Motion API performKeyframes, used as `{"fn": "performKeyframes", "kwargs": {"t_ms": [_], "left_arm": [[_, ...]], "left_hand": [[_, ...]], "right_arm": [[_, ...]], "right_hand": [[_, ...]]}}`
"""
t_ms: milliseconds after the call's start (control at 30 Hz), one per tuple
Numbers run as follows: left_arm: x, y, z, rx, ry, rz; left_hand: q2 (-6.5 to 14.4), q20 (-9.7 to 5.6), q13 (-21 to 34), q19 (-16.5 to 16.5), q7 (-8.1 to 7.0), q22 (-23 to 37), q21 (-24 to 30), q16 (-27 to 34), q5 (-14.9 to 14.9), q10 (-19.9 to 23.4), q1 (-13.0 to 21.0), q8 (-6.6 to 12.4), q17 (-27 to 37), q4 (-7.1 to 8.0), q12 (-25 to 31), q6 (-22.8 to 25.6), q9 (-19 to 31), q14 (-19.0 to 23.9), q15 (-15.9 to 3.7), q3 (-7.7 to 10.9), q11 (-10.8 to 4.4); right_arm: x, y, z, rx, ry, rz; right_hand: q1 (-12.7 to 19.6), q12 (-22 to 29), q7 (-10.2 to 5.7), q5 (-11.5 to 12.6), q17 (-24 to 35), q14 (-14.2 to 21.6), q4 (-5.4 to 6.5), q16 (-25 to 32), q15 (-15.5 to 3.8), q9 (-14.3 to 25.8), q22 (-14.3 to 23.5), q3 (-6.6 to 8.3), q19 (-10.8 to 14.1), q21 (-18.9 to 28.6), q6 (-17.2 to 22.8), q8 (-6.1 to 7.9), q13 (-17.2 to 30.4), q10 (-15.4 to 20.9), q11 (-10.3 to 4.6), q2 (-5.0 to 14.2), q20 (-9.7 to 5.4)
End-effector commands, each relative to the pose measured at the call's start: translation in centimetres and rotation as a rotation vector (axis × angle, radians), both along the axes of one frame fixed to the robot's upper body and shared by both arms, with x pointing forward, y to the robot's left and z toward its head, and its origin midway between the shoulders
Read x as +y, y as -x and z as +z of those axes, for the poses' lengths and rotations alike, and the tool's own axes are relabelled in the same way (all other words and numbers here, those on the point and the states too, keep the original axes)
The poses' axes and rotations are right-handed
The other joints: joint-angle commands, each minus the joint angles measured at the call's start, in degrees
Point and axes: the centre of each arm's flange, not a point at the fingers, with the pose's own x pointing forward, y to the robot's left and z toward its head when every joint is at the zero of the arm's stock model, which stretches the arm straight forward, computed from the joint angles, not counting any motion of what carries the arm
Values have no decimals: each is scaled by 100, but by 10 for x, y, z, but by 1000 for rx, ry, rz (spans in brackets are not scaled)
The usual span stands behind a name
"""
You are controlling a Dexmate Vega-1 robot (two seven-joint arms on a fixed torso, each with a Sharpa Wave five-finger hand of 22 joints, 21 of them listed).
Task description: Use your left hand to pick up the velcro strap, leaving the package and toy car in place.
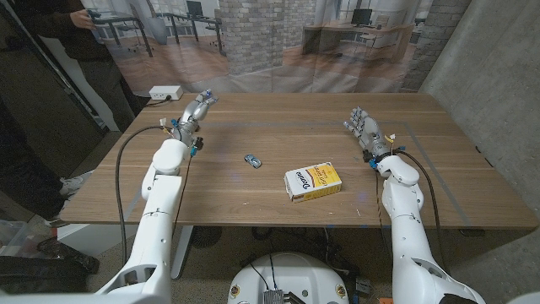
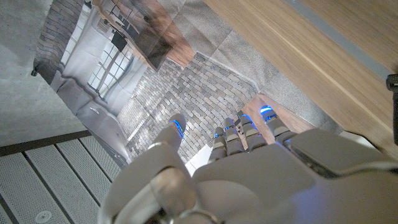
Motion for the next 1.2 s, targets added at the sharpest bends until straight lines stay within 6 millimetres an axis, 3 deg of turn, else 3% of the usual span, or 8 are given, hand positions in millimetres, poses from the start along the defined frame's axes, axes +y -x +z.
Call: {"fn": "performKeyframes", "kwargs": {"t_ms": [33, 467, 1200], "left_arm": [[9, 2, 15, -15, -96, 78], [19, 12, 25, -36, -176, 142], [37, 23, 53, -72, -327, 282]], "left_hand": [[22, 56, 26, -65, 0, 26, 11, 45, -17, 99, 133, 31, 28, -96, 35, 67, 33, 32, 31, 11, -22], [83, 19, 44, -20, 4, 28, -3, 13, -27, 242, 415, 28, 43, -284, 41, 160, 38, 26, -7, 75, -27], [-33, -53, 68, 65, 1, 25, -15, 2, -50, 397, 682, 19, 53, -416, 77, 263, 43, 99, -121, 49, -82]], "right_arm": [[0, 3, 7, -26, 5, -5], [2, 7, 10, -46, 9, -14], [6, 13, 15, -77, 68, -51]], "right_hand": [[-4, 17, 21, -13, 13, -4, -14, 39, 24, 8, 20, 39, 58, 59, 34, 59, 15, 57, 24, 308, -135], [-2, 31, 21, -20, 4, 56, -35, 48, 29, 7, 19, 66, 88, 66, 109, 77, 14, 118, 22, 293, -123], [4, 54, 45, -30, -8, 150, -65, 56, 36, 6, 19, 106, 163, 85, 219, 95, 13, 241, 30, 269, -108]]}}
